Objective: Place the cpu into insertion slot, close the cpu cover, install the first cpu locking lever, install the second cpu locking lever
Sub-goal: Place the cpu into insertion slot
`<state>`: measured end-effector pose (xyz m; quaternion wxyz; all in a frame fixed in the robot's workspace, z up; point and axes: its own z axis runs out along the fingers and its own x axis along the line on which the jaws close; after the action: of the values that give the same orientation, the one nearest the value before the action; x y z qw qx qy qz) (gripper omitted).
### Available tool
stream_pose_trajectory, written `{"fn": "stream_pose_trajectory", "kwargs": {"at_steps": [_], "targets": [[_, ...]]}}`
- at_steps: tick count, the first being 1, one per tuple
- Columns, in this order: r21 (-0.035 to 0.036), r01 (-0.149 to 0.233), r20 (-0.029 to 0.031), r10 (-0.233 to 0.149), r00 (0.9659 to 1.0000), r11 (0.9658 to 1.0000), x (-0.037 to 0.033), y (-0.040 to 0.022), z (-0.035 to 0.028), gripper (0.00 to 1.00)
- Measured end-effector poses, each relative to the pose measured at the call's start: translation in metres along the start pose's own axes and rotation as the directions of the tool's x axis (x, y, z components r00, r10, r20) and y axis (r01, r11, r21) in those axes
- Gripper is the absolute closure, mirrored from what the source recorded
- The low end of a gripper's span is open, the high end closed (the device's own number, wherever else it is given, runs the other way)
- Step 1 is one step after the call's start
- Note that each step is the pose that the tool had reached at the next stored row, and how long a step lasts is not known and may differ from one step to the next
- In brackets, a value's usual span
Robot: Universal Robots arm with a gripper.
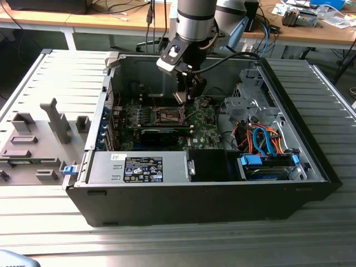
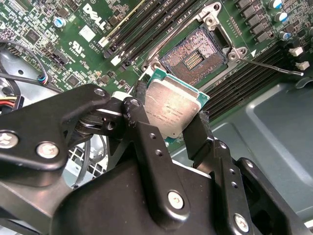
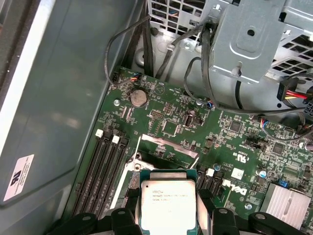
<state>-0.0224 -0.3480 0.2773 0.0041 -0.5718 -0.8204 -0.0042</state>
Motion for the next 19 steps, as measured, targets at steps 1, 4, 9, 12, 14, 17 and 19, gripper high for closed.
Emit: {"fn": "stream_pose_trajectory", "kwargs": {"at_steps": [1, 4, 9, 12, 14, 17, 19], "targets": [[0.0001, -0.001, 0.0001, 0.001, 1.0, 1.0, 0.0, 0.0, 0.0, 0.45], [0.0001, -0.004, 0.0002, 0.004, 1.0, 1.0, 0.0, 0.0, 0.0004, 0.45], [0.0, -0.009, 0.0003, 0.009, 1.0, 1.0, 0.0, 0.0, 0.0008, 0.45], [0.0, -0.012, 0.0004, 0.012, 0.9999, 0.9999, 0.0, 0.0, 0.0011, 0.45], [0.0, -0.013, 0.0003, 0.013, 0.9999, 0.9999, 0.0, 0.0, 0.0012, 0.45], [-0.0001, -0.017, 0.0004, 0.017, 0.9999, 0.9999, 0.0, 0.0, 0.0016, 0.45], [0.0, -0.018, 0.0004, 0.018, 0.9998, 0.9998, 0.0, 0.0, 0.0017, 0.45]]}}
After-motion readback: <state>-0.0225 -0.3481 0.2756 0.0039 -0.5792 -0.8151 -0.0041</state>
